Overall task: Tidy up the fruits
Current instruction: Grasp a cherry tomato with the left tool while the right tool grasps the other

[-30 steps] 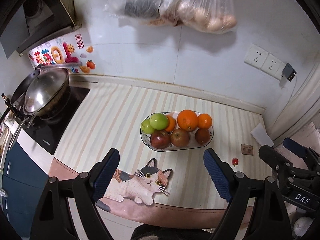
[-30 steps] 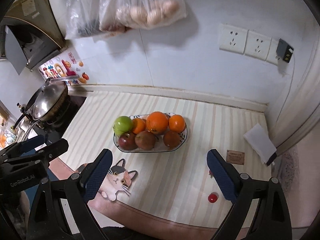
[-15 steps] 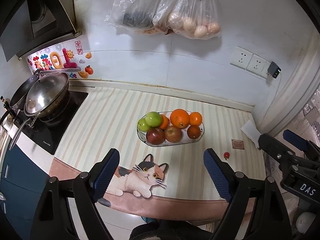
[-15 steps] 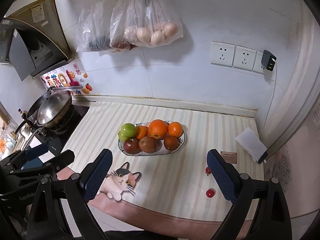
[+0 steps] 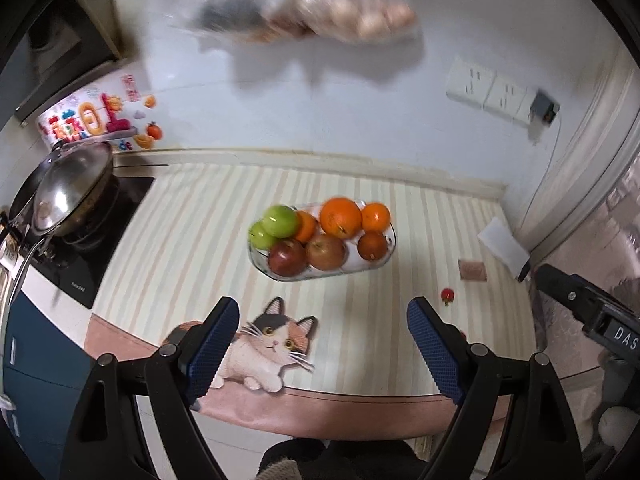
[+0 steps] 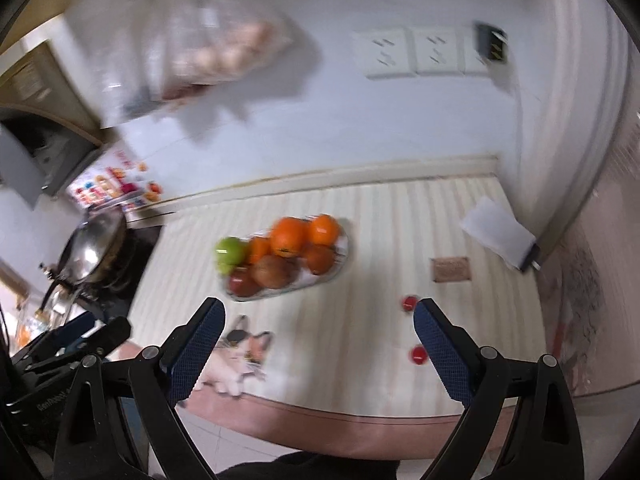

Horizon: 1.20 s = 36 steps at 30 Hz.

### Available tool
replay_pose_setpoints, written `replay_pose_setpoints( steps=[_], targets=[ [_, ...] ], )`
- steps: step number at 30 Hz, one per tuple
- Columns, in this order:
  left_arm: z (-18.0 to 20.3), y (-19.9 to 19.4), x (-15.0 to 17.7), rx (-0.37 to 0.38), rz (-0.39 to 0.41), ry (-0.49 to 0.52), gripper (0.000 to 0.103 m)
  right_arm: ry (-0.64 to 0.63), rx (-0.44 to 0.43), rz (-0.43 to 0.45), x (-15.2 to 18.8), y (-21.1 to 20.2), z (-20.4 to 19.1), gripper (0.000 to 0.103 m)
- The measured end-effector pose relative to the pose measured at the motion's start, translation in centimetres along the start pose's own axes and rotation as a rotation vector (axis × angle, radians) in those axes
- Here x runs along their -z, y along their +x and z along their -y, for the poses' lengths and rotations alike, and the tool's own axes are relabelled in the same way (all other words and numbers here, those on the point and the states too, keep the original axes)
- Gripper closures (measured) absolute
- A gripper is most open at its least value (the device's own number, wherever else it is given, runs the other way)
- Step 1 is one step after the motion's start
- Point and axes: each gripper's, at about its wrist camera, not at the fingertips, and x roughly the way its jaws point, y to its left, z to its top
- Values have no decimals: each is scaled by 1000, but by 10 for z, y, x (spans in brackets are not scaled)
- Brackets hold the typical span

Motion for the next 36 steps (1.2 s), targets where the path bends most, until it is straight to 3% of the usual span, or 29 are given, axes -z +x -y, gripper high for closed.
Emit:
replay_pose_setpoints(
  steps=[2,5,10,15,19,22,23,26,30,33,36],
  targets=[
    [21,26,1,6,-43,21,17,36,17,-38,0,23,34,9],
    [56,74,6,-9,-123,51,17,81,24,-120,3,66,84,35],
    [94,150,20,-89,-256,79,17,148,-24,-262,10,148,150,42],
    [104,209,33,-200,-355,77,17,89,-63,-354,11,220,155,42],
    [102,225,37,-252,-386,60,17,50,-82,-405,13,257,145,44],
    [100,230,39,-271,-400,61,17,14,-77,-423,14,275,133,49],
    [101,232,39,-270,-406,59,17,9,-76,-429,15,281,132,55],
    [104,236,42,-243,-430,51,17,-46,-60,-413,17,291,122,75],
    [122,237,47,-139,-455,77,17,-82,-49,-380,20,281,123,75],
    [143,241,53,6,-504,91,17,-10,-42,-354,21,258,153,75],
    [163,249,61,96,-551,102,23,68,-17,-340,30,235,184,75]
  ],
)
